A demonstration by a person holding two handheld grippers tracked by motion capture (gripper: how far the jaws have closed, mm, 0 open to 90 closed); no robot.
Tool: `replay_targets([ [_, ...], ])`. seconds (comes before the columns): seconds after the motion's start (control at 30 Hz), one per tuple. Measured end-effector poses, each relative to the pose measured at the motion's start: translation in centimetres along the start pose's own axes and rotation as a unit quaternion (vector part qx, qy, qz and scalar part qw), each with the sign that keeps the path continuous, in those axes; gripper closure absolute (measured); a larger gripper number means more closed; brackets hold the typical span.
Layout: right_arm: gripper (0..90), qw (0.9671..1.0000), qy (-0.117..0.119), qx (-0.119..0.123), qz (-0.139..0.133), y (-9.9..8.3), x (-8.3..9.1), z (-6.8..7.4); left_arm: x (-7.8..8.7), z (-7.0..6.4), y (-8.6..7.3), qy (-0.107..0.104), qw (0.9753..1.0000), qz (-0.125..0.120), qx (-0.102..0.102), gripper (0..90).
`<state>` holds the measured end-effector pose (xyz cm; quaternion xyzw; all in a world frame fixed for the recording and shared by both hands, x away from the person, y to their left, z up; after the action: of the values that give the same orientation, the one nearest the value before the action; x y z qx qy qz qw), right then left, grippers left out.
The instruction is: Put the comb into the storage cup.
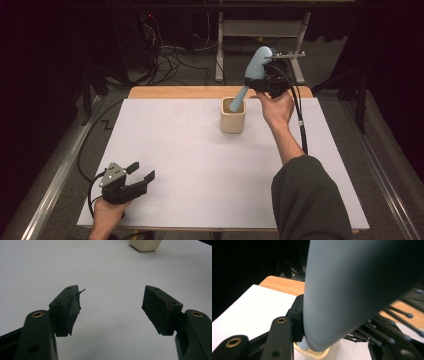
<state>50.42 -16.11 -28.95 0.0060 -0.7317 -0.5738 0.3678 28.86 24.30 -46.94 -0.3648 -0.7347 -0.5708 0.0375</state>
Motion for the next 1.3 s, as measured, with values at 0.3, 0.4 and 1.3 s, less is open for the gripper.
replay_targets([
  [0.3, 55.2, 0.9998, -0.015, 0.009, 0.013, -0.1, -0.9, 0.0, 0.0, 0.0, 0.0, 0.000, 1.0000, -0.001, 0.000, 31.3],
  [0.4, 55.2, 0.9997, -0.017, 0.007, 0.016, -0.2, -1.2, -0.1, 0.0, 0.0, 0.0, 0.000, 1.0000, -0.001, -0.001, 31.3],
  [1.3, 55.0, 0.9993, -0.012, 0.003, 0.035, -1.4, -3.2, 0.6, 0.1, -0.1, 0.0, -0.002, 1.0000, -0.001, -0.002, 31.3],
])
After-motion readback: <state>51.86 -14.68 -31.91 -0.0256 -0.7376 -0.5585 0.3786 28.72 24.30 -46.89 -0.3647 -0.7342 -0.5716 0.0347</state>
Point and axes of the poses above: each handheld gripper's, and its own axes: x roughly backward along the jaws, y roughly out of its top, z roughly to its left, the point moved 2 cm from there along -x, roughly forward along the jaws, and after that the axes turned 15 degrees about x, right-handed, at the moved point
